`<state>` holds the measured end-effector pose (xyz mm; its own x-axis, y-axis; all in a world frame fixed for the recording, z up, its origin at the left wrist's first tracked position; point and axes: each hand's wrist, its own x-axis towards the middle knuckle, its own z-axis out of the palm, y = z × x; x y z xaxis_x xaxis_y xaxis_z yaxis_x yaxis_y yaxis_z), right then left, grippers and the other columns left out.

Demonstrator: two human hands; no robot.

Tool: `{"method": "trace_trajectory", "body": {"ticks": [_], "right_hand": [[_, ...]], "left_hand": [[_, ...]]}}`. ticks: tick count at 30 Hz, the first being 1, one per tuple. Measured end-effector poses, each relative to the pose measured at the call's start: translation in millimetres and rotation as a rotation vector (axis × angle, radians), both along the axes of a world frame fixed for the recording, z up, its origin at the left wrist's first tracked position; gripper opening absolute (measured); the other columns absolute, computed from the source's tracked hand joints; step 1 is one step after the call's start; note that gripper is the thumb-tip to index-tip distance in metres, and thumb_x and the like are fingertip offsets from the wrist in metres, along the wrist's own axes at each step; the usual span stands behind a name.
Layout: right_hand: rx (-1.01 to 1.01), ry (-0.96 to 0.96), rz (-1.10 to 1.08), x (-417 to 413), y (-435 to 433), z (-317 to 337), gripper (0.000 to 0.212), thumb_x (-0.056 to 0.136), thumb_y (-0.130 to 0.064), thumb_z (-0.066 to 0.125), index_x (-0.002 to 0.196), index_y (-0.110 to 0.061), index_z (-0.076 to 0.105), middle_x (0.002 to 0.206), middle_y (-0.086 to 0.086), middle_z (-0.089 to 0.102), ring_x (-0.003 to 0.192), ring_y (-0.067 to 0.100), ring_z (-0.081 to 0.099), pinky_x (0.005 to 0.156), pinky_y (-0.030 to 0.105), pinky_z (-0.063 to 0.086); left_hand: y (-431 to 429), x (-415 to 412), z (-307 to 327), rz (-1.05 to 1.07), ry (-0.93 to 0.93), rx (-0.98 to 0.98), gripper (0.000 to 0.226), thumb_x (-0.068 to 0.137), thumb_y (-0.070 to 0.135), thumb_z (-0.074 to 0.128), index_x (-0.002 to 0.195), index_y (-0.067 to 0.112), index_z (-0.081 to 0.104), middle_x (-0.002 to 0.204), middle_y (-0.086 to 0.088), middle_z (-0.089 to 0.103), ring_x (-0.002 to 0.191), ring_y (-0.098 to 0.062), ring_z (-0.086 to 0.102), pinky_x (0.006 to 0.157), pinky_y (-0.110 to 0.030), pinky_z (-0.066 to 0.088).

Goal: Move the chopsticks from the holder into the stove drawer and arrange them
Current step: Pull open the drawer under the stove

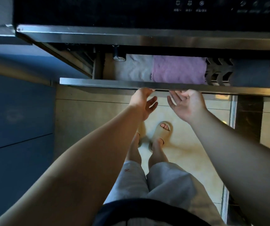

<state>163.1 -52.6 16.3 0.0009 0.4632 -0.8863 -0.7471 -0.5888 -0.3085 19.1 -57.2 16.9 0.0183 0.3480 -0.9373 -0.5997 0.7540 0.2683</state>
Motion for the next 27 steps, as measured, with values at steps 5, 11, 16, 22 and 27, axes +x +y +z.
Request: {"method": "trace_trajectory", "body": {"ticks": [5,11,16,22,27], "right_hand": [[-0.107,-0.03,0.054,4.2,-43.9,6.0,0.026,0.087,0.001,0.03,0.087,-0.011,0.054,0.093,0.006,0.064,0.105,0.021,0.064,0.079,0.038,0.048],[-0.16,-0.038,0.135,12.1,-86.0,5.6,0.04,0.083,0.002,0.032,0.113,-0.011,0.056,0.103,0.007,0.067,0.11,0.021,0.066,0.092,0.041,0.05],[-0.232,-0.043,0.135,14.1,-114.0,8.1,0.036,0.084,0.002,0.032,0.109,-0.006,0.056,0.114,0.014,0.064,0.122,0.029,0.06,0.087,0.041,0.051],[-0.291,-0.05,0.153,14.0,-123.6,18.1,0.03,0.087,0.001,0.031,0.104,-0.005,0.055,0.117,0.014,0.061,0.123,0.028,0.058,0.079,0.043,0.049],[-0.363,-0.047,0.358,20.1,-113.2,41.5,0.024,0.093,-0.008,0.033,0.102,-0.004,0.055,0.122,0.012,0.062,0.114,0.029,0.059,0.085,0.044,0.048]], "left_hand": [[-44.9,-3.3,6.7,-0.056,0.015,-0.097,0.01,0.094,0.012,0.047,0.093,0.014,0.057,0.097,0.001,0.061,0.071,-0.015,0.056,0.063,-0.03,0.047],[-86.6,-4.4,9.9,-0.102,0.033,-0.167,0.01,0.092,0.01,0.048,0.094,0.012,0.058,0.072,0.001,0.053,0.067,-0.016,0.053,0.059,-0.03,0.046],[-114.4,-5.0,12.7,-0.085,0.022,-0.235,0.01,0.094,0.014,0.048,0.096,0.012,0.058,0.075,0.0,0.052,0.065,-0.017,0.051,0.056,-0.031,0.044],[-125.1,-8.0,23.8,-0.094,-0.002,-0.243,0.016,0.093,0.012,0.047,0.08,0.012,0.056,0.064,-0.001,0.049,0.06,-0.017,0.048,0.056,-0.03,0.042],[-124.9,-16.0,40.6,-0.319,0.07,-0.261,0.016,0.097,0.021,0.043,0.093,0.015,0.057,0.091,0.0,0.069,0.07,-0.021,0.058,0.072,-0.031,0.045]]}}
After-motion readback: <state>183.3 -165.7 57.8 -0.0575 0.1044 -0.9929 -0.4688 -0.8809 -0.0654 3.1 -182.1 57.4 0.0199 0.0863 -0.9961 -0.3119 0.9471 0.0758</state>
